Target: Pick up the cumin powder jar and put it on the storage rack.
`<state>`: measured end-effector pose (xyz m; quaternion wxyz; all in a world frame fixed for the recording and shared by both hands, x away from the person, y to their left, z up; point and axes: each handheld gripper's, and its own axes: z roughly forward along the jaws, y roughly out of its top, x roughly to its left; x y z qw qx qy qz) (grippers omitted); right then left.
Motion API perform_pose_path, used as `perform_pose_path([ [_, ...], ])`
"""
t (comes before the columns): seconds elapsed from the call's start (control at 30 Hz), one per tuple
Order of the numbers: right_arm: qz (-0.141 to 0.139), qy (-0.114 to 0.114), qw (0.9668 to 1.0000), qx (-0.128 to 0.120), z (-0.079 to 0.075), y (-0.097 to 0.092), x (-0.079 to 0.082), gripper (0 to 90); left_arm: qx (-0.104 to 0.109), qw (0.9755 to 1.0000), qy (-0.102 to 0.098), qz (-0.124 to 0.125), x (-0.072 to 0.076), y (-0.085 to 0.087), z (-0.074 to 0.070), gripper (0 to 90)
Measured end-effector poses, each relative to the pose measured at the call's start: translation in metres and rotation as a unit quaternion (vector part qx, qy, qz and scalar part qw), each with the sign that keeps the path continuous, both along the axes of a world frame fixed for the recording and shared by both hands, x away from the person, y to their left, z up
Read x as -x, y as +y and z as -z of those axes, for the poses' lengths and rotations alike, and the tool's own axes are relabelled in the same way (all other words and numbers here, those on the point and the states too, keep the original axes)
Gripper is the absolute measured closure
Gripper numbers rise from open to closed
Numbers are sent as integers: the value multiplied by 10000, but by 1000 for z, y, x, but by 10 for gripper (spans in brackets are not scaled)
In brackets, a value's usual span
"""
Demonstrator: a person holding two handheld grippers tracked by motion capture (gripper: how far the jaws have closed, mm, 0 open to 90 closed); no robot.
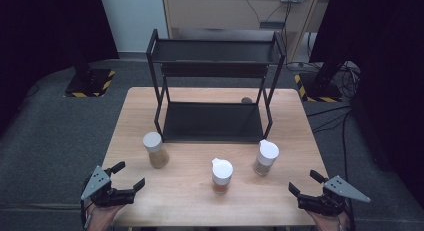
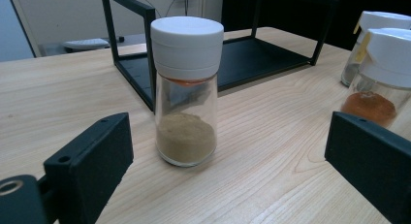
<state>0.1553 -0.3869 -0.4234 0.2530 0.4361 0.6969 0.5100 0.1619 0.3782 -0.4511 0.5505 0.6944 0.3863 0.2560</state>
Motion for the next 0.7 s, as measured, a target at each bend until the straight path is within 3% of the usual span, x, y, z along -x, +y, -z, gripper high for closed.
perform_pose_path([
  [0.33,1,12,10000,-11,0,-1,0,69,-97,9999,76,42,-1,0,-17,30],
  [0.7,-12,13,10000,-25,0,-1,0,69,-237,9993,187,206,-13,8,-43,34],
])
